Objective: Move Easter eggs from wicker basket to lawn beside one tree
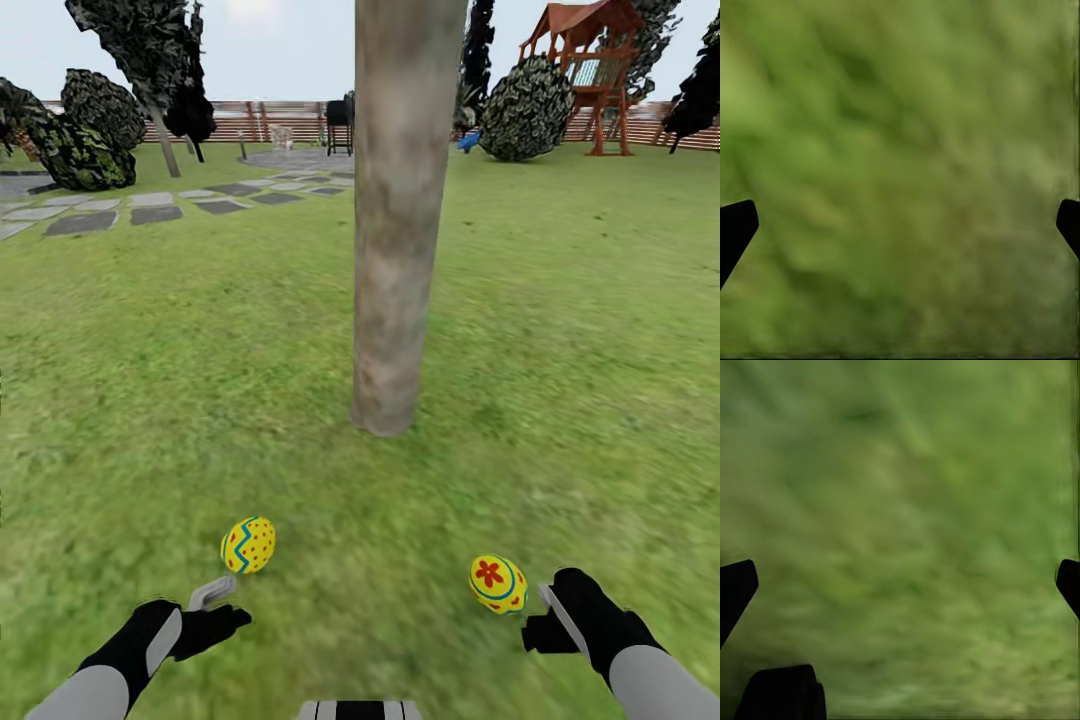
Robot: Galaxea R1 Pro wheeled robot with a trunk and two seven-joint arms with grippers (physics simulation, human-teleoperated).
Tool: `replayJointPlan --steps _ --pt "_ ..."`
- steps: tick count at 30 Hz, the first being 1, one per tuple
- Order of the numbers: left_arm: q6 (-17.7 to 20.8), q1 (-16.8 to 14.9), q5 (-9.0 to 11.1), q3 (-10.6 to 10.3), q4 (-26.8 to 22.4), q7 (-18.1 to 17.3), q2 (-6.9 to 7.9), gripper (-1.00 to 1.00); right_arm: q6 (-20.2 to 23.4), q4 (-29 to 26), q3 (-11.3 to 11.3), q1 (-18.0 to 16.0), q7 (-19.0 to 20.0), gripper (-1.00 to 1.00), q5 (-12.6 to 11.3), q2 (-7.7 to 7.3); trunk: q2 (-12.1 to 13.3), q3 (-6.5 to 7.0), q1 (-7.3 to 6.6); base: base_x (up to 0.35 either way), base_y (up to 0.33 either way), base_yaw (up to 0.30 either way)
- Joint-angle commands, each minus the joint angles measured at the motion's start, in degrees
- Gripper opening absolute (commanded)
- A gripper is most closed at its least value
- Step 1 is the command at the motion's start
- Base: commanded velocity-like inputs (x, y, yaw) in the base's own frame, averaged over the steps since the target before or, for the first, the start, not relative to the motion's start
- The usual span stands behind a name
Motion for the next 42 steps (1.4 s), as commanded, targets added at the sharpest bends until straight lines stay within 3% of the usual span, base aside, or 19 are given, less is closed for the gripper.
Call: replayJointPlan --steps 1,7,14,25,31,42 --pt "0.46 -0.01 0.33 0.27 -0.07 0.05 -0.35 1.0 0.23 -0.07 0.02 -0.01 0.52 1.0 0.54 -0.02 0.0 0.18 -0.07 -0.34 -0.157 0.0" --pt "0.21 0.0 0.62 0.25 0.1 4.13 -1.39 1.0 0.23 -0.07 0.02 -0.01 0.52 1.0 0.54 -0.02 0.08 1.51 -0.23 -0.337 -0.14 0.0" --pt "0.11 -0.01 0.64 0.24 0.2 4.33 -2.21 1.0 0.23 -0.07 0.02 0.0 0.52 1.0 0.54 -0.06 0.17 3.06 -0.41 -0.337 -0.116 0.0" --pt "0.11 -0.01 0.69 0.3 0.21 4.4 -2.34 1.0 0.23 -0.07 0.02 -0.01 0.52 1.0 0.54 -0.02 0.32 5.5 -0.69 -0.213 -0.117 0.0" --pt "0.11 -0.04 0.16 0.11 0.22 4.5 -4.49 1.0 0.2 -0.07 0.02 -0.01 0.57 1.0 0.12 0.01 0.4 6.83 -0.84 -0.25 -0.197 0.0" --pt "0.11 0.0 0.11 0.06 0.29 4.51 -4.92 1.0 0.14 -0.07 0.02 0.01 0.52 1.0 0.53 0.16 0.55 9.27 -1.13 -0.222 -0.291 0.135"
